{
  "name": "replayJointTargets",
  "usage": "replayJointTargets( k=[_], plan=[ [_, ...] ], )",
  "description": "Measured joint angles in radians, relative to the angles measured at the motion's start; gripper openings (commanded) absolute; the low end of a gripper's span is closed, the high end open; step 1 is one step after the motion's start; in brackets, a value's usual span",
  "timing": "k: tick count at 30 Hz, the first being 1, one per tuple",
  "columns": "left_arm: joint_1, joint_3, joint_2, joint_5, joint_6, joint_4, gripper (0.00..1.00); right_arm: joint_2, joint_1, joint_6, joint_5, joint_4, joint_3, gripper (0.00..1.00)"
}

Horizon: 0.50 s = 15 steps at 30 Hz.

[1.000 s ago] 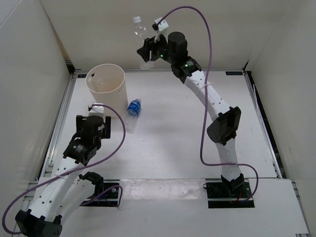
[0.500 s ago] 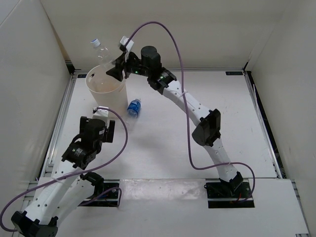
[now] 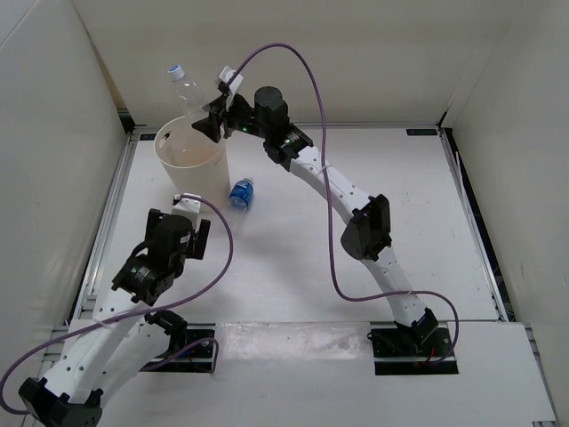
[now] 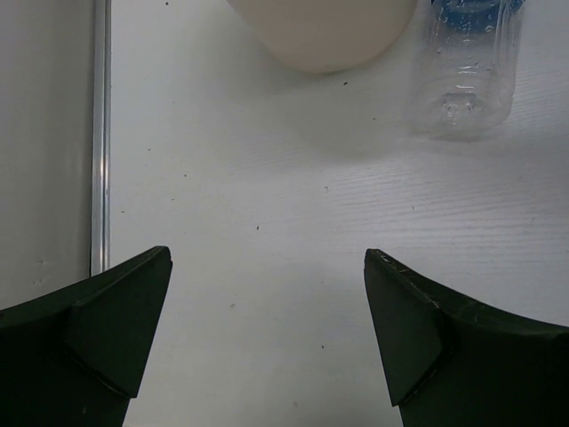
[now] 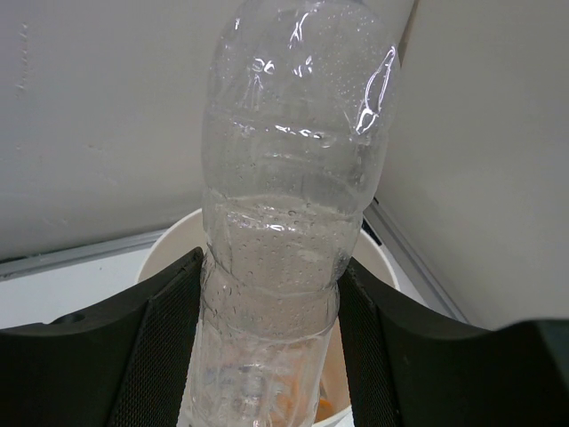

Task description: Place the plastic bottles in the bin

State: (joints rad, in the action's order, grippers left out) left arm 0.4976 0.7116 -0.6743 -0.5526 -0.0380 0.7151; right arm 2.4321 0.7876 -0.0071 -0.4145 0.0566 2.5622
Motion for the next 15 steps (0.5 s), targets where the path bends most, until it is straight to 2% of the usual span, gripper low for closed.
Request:
replayJointTargets(
  k=[1, 6, 8, 10, 11, 15],
  plan=[
    [0.000, 0.000, -0.004, 0.001, -0.002, 0.000, 1.00, 0.000, -0.001, 0.000, -0.002, 0.013, -0.002, 0.28],
    [0.000, 0.000, -0.025, 0.012, -0.008, 0.000, 1.00, 0.003, -0.002, 0.001, -0.004, 0.063, -0.012, 0.34],
    [0.000, 0.000, -0.025, 0.014, -0.009, 0.000, 1.00, 0.005, -0.002, 0.000, -0.004, 0.076, -0.017, 0.41],
    [0.000, 0.000, -0.025, 0.015, -0.010, 0.000, 1.00, 0.008, -0.002, 0.001, -0.005, 0.082, -0.019, 0.51],
    [0.000, 0.000, -0.026, 0.016, -0.011, 0.000, 1.00, 0.010, -0.002, 0.003, -0.008, 0.085, -0.019, 0.63],
    [0.000, 0.000, -0.030, 0.020, -0.015, 0.000, 1.00, 0.013, -0.002, 0.022, -0.005, 0.102, -0.019, 0.76]
  ],
)
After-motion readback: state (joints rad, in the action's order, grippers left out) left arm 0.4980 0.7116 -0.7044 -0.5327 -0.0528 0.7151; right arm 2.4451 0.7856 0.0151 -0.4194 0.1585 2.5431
